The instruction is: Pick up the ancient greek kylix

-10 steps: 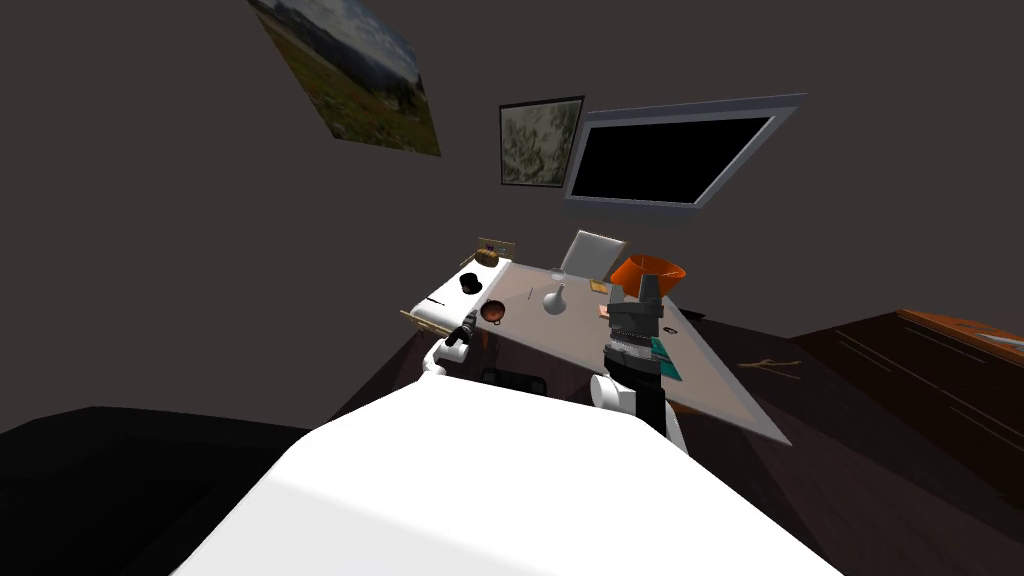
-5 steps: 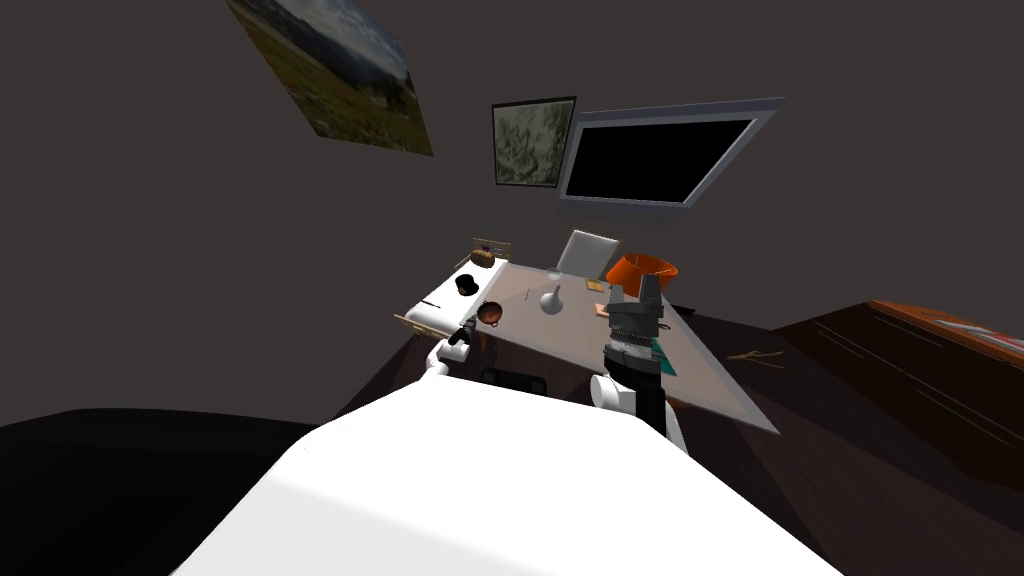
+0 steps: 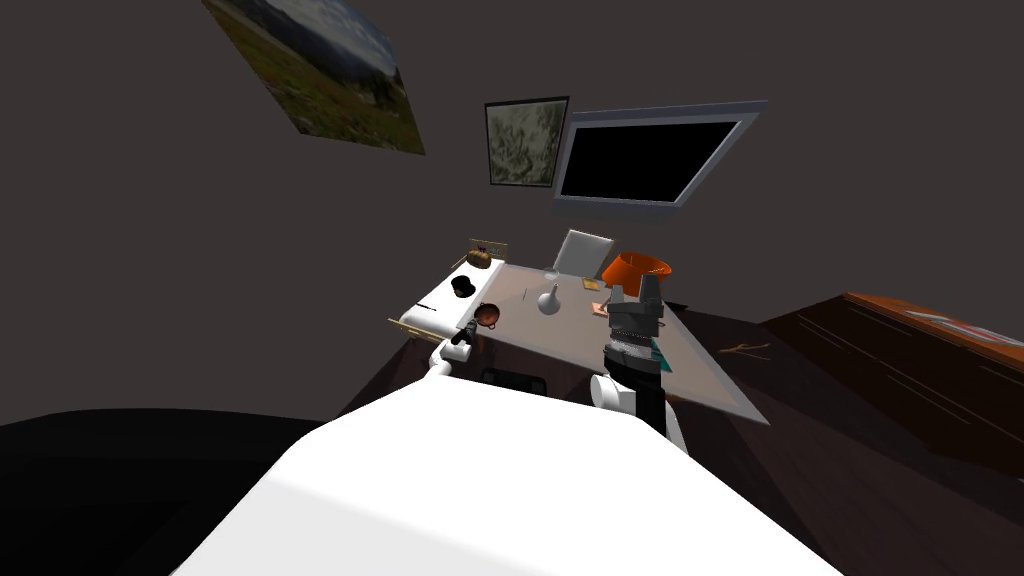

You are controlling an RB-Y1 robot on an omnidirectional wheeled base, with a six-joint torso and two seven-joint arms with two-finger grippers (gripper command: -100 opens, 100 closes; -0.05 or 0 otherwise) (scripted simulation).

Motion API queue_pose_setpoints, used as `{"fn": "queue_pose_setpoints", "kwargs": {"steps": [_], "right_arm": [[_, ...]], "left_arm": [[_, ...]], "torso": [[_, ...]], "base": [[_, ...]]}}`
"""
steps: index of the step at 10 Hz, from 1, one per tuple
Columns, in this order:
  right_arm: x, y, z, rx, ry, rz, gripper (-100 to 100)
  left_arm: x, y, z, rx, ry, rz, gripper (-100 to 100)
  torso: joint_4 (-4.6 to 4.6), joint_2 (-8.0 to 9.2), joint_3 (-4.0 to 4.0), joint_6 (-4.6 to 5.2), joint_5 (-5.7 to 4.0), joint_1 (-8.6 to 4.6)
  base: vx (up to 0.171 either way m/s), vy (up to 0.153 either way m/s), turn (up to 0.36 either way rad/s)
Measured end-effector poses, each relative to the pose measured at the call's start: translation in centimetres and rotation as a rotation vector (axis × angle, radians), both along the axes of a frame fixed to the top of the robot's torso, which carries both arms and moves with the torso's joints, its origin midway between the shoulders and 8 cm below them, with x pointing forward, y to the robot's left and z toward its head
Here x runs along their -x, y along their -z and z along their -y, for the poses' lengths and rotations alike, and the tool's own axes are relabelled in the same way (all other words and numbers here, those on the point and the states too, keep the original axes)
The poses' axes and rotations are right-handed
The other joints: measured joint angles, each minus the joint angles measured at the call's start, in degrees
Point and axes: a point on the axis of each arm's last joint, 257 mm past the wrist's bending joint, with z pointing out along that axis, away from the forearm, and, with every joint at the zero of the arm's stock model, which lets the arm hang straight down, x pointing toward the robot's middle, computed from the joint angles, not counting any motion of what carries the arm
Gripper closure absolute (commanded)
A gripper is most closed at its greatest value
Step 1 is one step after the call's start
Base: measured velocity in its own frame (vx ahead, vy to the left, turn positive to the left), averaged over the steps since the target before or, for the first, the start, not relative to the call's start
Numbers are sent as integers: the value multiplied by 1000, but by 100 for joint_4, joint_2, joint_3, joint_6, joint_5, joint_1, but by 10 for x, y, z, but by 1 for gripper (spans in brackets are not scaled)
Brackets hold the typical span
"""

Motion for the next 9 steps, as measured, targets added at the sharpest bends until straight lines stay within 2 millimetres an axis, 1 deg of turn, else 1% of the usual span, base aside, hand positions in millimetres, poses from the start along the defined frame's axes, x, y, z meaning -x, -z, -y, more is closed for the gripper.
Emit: {"fn": "queue_pose_setpoints", "kwargs": {"steps": [3, 4, 5, 6, 7, 9], "right_arm": [[0, 0, 0, 0, 0, 0, 0], [0, 0, 0, 0, 0, 0, 0], [0, 0, 0, 0, 0, 0, 0], [0, 0, 0, 0, 0, 0, 0], [0, 0, 0, 0, 0, 0, 0], [0, 0, 0, 0, 0, 0, 0]], "left_arm": [[2, 16, 14, 28, -11, -35, -100], [1, 22, 25, 47, -14, -46, -100], [1, 24, 40, 69, -16, -52, -100], [1, 24, 42, 72, -16, -54, 0], [1, 24, 42, 71, -16, -54, -100], [7, 32, 40, 72, -15, -55, -100]], "torso": [[-1, -7, -4, 0, 0, -3], [-2, -10, -6, 1, 0, -2], [-3, -14, -8, 0, 0, -4], [-2, -5, -4, -2, -1, -2], [0, 5, 2, -2, -1, -1], [-4, -18, -10, -2, -1, -2]], "base": [[47, 0, -70], [71, 2, -71], [34, -1, -12], [6, -1, 3], [52, -4, 2], [87, -5, 3]]}}
